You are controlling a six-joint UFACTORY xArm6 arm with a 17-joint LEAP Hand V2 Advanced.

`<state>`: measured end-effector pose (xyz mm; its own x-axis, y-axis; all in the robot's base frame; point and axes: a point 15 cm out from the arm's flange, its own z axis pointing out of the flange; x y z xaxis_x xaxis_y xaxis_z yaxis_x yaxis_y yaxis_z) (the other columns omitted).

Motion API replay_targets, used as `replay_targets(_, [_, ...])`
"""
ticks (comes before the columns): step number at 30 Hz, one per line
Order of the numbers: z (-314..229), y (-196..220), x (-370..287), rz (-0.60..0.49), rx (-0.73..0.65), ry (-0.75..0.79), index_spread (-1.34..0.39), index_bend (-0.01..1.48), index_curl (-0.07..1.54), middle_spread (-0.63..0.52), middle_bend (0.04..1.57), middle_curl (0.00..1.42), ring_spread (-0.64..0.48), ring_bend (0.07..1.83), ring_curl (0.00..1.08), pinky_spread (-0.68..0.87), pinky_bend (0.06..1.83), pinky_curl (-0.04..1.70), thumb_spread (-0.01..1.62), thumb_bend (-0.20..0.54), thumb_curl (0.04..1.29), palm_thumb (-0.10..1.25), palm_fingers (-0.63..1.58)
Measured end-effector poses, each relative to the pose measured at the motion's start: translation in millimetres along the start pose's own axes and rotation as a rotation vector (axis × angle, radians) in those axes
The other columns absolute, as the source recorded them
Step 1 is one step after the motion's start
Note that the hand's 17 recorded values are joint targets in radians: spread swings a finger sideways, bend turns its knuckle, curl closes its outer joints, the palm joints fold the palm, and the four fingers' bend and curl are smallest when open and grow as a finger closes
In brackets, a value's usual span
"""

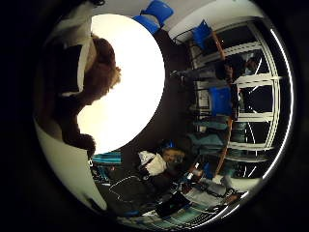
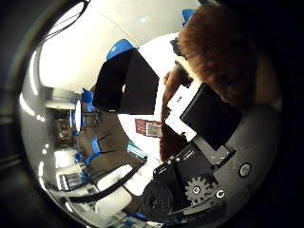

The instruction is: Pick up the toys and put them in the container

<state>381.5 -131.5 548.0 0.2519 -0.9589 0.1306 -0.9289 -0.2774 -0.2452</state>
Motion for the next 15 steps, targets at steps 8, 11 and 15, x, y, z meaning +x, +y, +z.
replay_targets(8, [-50.2,-24.7,-73.5,-0.063,0.171,-0.067,-0.2,1.14,0.79,-0.11,1.39,0.73,-0.24,1.29,0.86,-0.22,1.13,1.16,1.07,-0.012,0.68,1.04,1.11])
replay_targets(11, [-59.2,-38.2,-104.8,-0.088,0.207,-0.095,-0.2,1.14,0.79,-0.11,1.39,0.72,-0.24,1.29,0.86,-0.22,1.13,1.17,1.07,-0.012,0.68,1.04,1.11])
replay_targets(15, [-69.7,-53.5,-148.9,-0.123,0.247,-0.136,-0.2,1.14,0.8,-0.11,1.39,0.72,-0.24,1.29,0.86,-0.23,1.12,1.18,1.06,-0.013,0.68,1.04,1.11])
